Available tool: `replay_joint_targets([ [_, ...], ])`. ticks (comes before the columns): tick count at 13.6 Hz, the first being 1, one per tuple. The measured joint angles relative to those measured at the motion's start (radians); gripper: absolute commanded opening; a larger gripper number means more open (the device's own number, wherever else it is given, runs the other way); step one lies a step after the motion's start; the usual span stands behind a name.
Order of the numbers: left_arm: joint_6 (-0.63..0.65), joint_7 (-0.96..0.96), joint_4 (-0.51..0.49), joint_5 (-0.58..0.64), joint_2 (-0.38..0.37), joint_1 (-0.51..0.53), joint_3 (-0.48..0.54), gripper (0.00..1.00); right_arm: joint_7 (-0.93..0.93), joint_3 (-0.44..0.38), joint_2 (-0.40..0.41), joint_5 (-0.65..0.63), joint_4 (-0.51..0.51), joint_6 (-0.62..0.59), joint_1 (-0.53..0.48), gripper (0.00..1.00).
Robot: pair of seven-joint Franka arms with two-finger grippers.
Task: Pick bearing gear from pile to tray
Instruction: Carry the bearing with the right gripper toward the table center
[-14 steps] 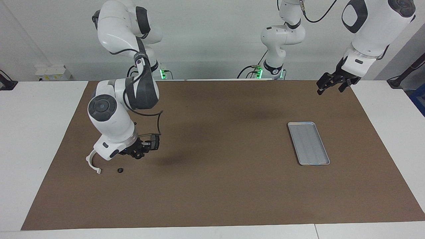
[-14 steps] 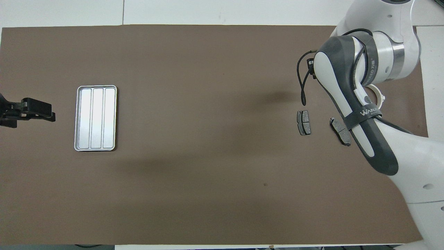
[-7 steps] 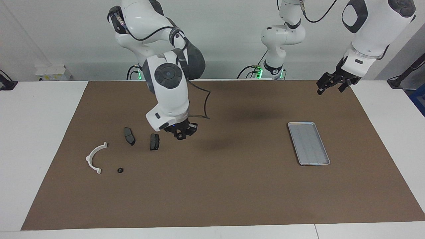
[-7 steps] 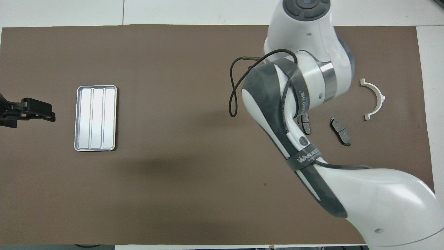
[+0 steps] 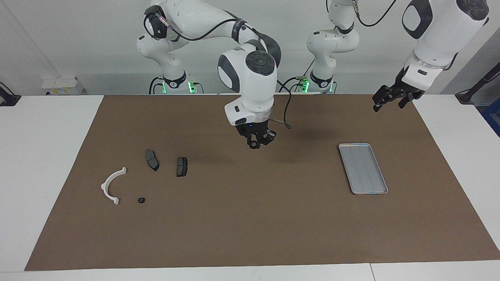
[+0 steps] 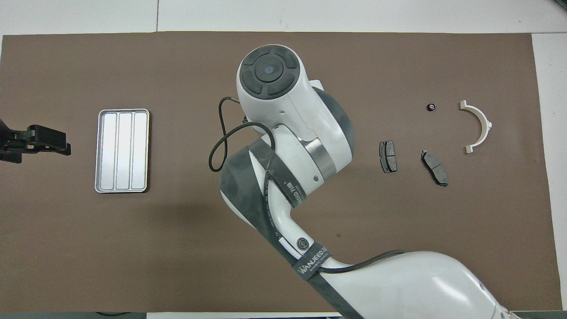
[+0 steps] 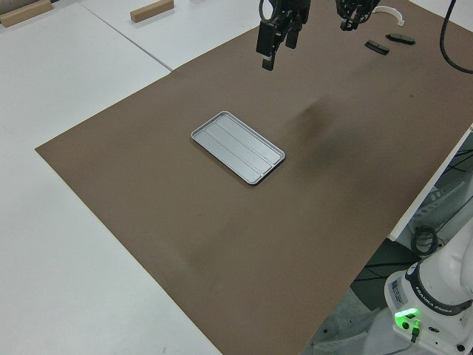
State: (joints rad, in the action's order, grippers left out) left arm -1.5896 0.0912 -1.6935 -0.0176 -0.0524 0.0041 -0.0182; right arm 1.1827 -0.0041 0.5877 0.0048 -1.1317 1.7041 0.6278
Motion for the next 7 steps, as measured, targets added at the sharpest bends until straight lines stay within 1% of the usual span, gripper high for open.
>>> replay_joint_targets([
  [3, 0.000, 0.000, 0.000, 0.000, 0.000, 0.000, 0.000, 1.00, 0.138, 0.000, 0.069, 0.000, -0.001, 0.068, 0.052, 0.00],
  [7, 0.000, 0.000, 0.000, 0.000, 0.000, 0.000, 0.000, 1.00, 0.203, 0.008, 0.145, 0.000, 0.000, 0.133, 0.075, 0.00],
])
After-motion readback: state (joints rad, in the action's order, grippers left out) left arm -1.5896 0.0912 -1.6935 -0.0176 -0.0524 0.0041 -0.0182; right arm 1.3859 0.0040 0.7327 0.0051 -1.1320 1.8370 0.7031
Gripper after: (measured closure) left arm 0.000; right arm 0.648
